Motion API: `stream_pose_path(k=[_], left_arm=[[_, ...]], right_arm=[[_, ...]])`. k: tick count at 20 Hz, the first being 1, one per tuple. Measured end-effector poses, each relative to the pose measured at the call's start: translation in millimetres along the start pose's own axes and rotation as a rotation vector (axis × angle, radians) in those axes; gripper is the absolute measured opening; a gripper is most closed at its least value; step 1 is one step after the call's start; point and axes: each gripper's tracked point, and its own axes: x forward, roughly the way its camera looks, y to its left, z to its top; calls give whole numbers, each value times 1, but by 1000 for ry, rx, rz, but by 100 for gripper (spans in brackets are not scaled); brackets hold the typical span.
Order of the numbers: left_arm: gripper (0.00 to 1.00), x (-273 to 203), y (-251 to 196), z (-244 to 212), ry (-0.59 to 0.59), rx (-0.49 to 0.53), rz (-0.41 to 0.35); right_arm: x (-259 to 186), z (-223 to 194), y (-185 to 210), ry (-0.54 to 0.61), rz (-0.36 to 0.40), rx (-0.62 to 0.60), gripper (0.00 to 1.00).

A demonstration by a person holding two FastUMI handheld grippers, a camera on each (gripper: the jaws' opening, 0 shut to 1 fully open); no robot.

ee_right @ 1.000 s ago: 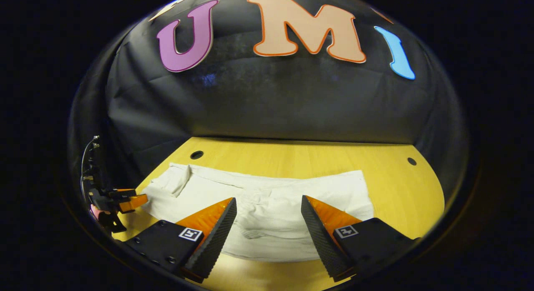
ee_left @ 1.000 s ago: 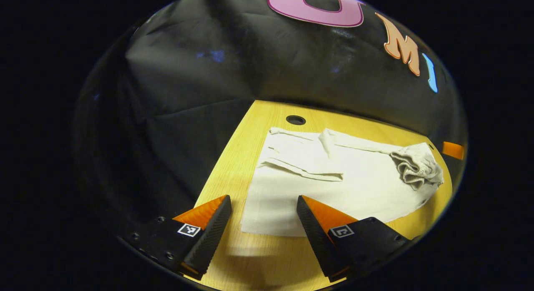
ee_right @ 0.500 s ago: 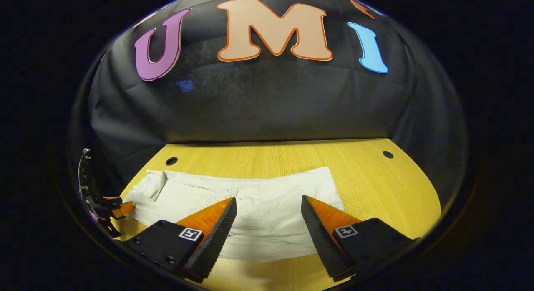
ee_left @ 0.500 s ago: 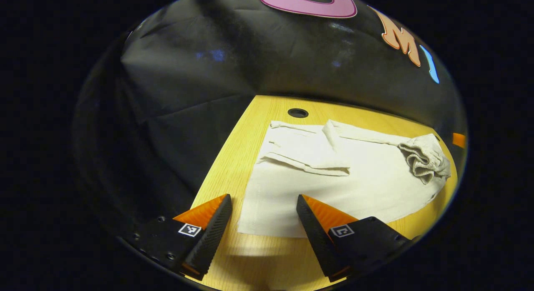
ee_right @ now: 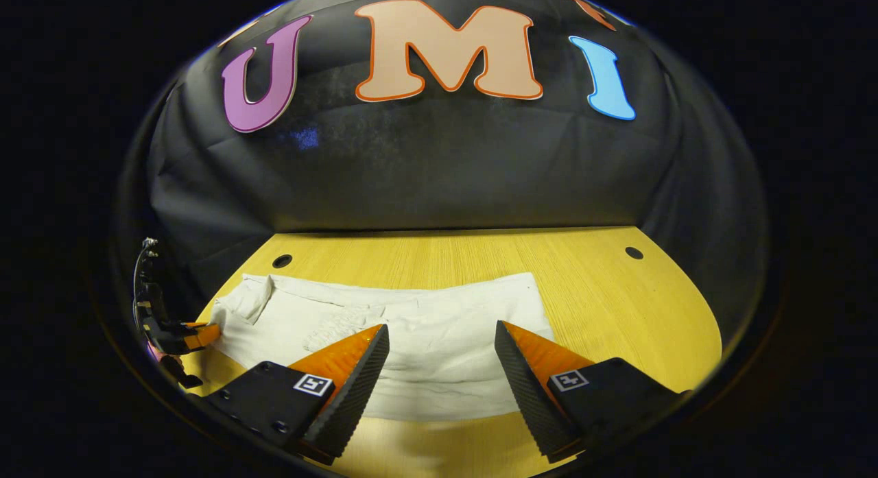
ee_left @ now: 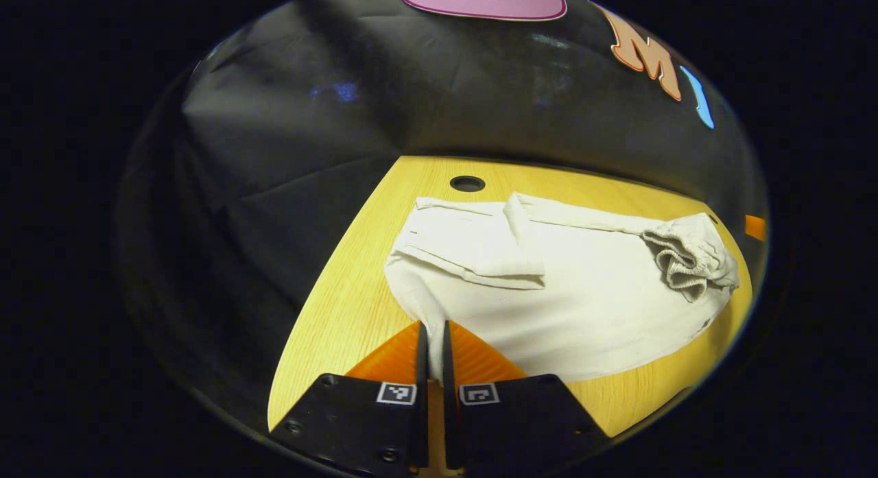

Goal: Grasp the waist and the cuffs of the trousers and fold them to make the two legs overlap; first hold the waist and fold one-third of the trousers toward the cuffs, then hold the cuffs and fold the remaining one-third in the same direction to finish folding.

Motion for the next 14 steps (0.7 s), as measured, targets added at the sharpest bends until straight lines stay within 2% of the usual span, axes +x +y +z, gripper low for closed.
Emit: stream_pose_path(k=[4,8,14], left_arm=[[0,-1,-2,7,-27,-24,-4],[0,-10,-11,22,-57,-22,-32],[0,-34,-68,71,-141,-16,-102]], right_arm=[[-12,0,-17,-3,-11,1,99],[-23,1,-43,-5,-35,0,99],[-38,3,-74,-22,-38,25,97]])
